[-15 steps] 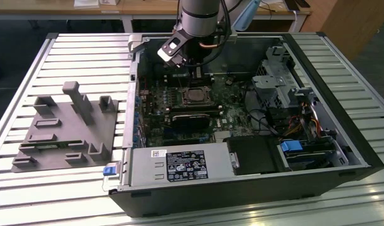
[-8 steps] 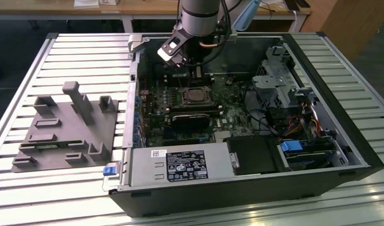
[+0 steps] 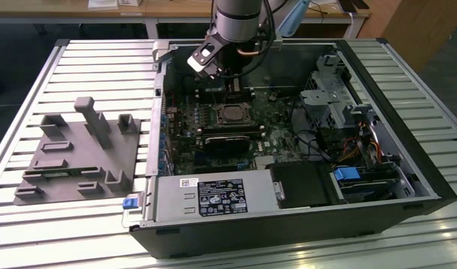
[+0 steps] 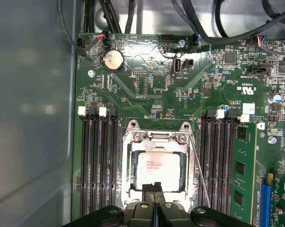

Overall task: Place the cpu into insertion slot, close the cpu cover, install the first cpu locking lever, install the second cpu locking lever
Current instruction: 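Install the first cpu locking lever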

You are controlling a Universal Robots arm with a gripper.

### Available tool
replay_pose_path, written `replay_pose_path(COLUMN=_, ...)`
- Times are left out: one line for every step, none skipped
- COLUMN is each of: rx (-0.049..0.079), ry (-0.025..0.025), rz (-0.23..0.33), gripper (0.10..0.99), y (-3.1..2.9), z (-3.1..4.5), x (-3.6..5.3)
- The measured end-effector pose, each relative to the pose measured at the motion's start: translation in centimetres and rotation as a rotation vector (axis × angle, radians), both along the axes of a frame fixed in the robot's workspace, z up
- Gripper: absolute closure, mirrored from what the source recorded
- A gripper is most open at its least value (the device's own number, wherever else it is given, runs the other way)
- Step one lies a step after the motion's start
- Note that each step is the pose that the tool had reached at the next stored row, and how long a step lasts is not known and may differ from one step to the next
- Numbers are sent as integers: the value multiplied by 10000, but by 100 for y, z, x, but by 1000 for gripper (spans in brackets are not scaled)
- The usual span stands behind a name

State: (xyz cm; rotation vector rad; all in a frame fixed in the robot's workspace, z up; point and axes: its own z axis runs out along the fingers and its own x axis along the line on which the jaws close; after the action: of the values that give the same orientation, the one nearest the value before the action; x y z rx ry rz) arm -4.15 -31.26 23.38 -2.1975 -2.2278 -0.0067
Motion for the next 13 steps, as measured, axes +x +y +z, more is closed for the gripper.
replay_pose_path(rx=0, ry=0, rz=0, gripper=980, y=0, z=3, x=0)
replay_pose_path(rx=0, ry=0, rz=0, gripper=980, y=0, z=6, x=0)
replay_pose_path(rx=0, ry=0, rz=0, gripper=980, y=0, z=9, x=0)
replay_pose_path(rx=1, ry=-1, rz=0, gripper=980, y=0, z=11, x=0)
replay_pose_path(rx=1, ry=-1, rz=0, gripper=980, y=0, z=14, x=0)
replay_pose_path(rx=1, ry=0, rz=0, gripper=980, y=0, z=16, x=0)
replay_pose_path(rx=1, ry=-1, rz=0, gripper=980, y=0, z=19, x=0)
replay_pose_path(rx=0, ry=0, rz=0, gripper=980, y=0, z=22, x=0)
replay_pose_path(rx=1, ry=-1, rz=0, gripper=980, y=0, z=24, x=0)
replay_pose_path(rx=0, ry=0, rz=0, gripper=980, y=0, z=27, x=0)
replay_pose_path(rx=0, ry=0, rz=0, gripper=980, y=0, z=31, x=0)
replay_pose_path(rx=0, ry=0, rz=0, gripper=980, y=0, z=34, x=0)
replay_pose_path(rx=0, ry=0, rz=0, gripper=980, y=0, z=37, x=0)
